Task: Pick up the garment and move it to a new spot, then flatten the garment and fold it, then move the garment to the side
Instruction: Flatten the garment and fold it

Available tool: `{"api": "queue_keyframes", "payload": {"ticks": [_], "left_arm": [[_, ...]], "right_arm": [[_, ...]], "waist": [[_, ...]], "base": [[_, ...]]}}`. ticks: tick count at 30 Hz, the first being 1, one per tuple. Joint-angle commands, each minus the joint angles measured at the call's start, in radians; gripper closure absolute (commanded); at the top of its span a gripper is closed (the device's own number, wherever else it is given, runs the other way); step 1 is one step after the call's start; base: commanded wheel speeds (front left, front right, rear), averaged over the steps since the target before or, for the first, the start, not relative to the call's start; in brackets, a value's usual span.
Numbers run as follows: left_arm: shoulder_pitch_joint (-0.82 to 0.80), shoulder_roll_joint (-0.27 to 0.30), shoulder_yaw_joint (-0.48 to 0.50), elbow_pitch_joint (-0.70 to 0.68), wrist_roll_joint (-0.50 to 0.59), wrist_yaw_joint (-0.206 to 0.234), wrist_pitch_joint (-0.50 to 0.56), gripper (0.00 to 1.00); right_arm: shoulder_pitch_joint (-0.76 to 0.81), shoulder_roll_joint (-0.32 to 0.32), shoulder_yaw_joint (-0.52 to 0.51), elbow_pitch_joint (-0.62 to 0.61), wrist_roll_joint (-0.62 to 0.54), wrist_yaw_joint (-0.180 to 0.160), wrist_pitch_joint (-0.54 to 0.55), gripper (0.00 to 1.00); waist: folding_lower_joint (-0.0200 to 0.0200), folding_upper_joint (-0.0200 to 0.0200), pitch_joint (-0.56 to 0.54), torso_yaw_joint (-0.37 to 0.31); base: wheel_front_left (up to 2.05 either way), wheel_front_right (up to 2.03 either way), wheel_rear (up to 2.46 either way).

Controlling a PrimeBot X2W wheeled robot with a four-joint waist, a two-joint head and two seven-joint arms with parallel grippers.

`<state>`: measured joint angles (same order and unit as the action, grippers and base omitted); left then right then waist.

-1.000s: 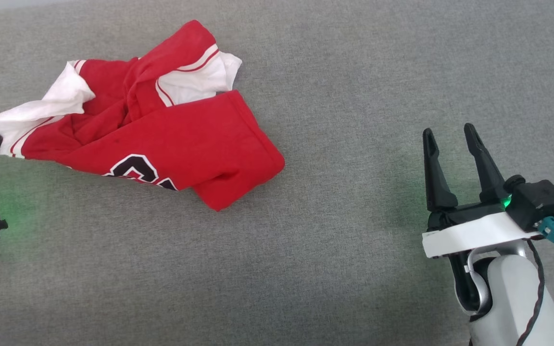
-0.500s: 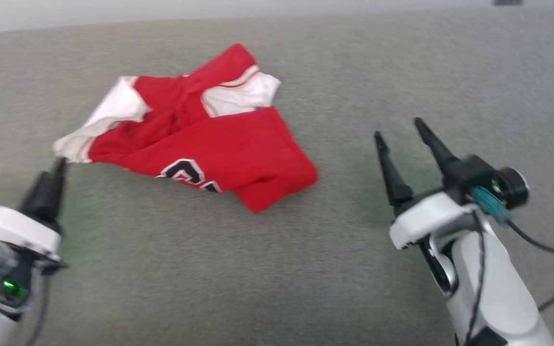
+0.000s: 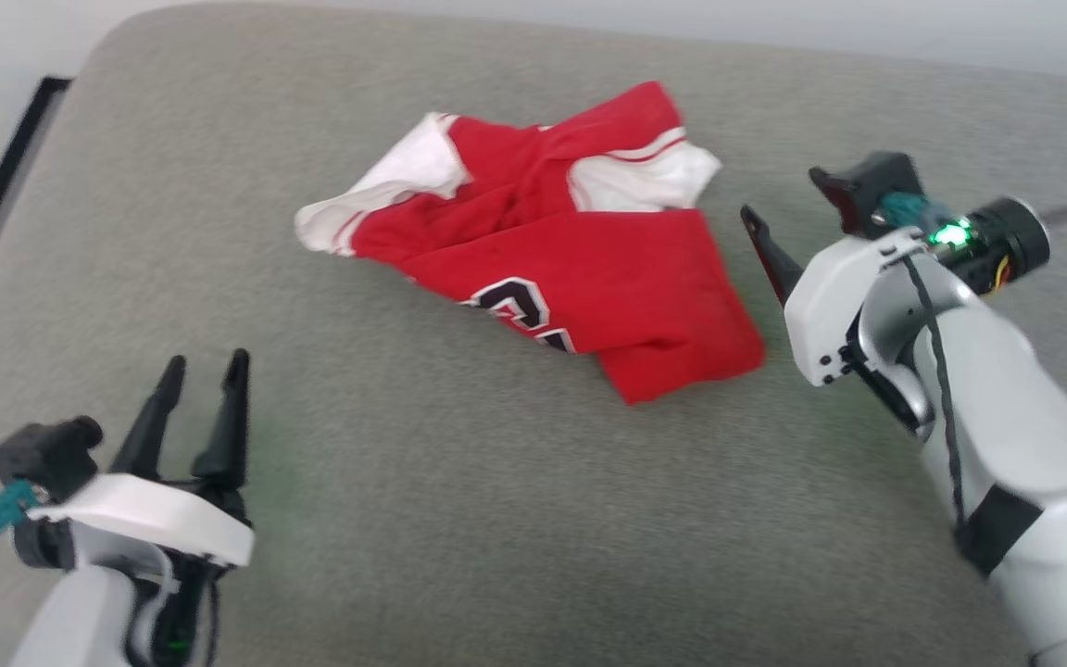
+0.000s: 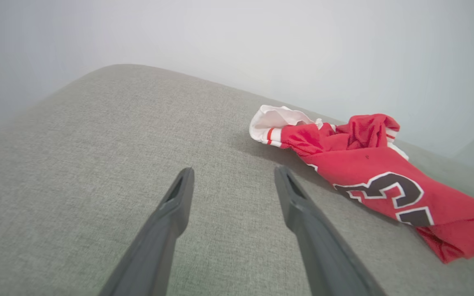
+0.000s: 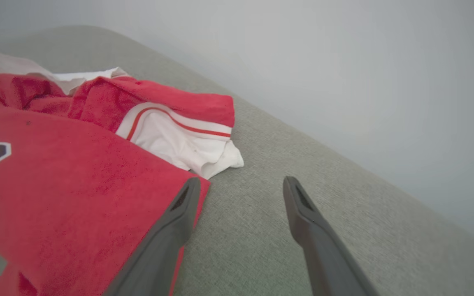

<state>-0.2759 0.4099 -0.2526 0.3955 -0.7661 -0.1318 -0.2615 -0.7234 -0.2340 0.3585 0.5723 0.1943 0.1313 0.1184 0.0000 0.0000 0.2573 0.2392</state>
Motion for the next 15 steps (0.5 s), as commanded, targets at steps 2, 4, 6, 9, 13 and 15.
{"api": "queue_keyframes", "payload": {"ticks": [2,4,6,9,13,15], "left_arm": [[0.034,-0.041,0.047,-0.051,0.094,0.002,-0.005,0.00],[0.058,-0.080,0.083,-0.096,0.166,0.002,-0.005,0.00],[0.078,-0.112,0.105,-0.140,0.230,0.002,-0.005,0.00],[0.103,-0.149,0.126,-0.189,0.306,0.002,-0.005,0.00],[0.117,-0.191,0.131,-0.234,0.361,0.002,-0.005,0.00],[0.119,-0.216,0.128,-0.244,0.360,0.002,-0.005,0.00]], "right_arm": [[-0.058,-0.036,0.070,0.033,0.041,-0.001,0.059,0.00],[-0.105,-0.062,0.119,0.058,0.089,-0.001,0.114,0.00],[-0.149,-0.083,0.162,0.078,0.137,-0.001,0.166,0.00],[-0.212,-0.115,0.221,0.102,0.211,-0.001,0.247,0.00],[-0.281,-0.150,0.312,0.123,0.288,-0.001,0.366,0.00],[-0.313,-0.168,0.357,0.126,0.322,-0.001,0.417,0.00]], "waist": [[0.0000,0.0000,0.021,0.049],[0.0000,0.0000,0.034,0.068],[0.0000,0.0000,0.046,0.086],[0.0000,0.0000,0.068,0.115],[0.0000,0.0000,0.097,0.145],[0.0000,0.0000,0.110,0.159]], "base": [[0.00,0.00,0.00],[0.00,0.00,0.00],[0.00,0.00,0.00],[0.00,0.00,0.00],[0.00,0.00,0.00],[0.00,0.00,0.00]]}}
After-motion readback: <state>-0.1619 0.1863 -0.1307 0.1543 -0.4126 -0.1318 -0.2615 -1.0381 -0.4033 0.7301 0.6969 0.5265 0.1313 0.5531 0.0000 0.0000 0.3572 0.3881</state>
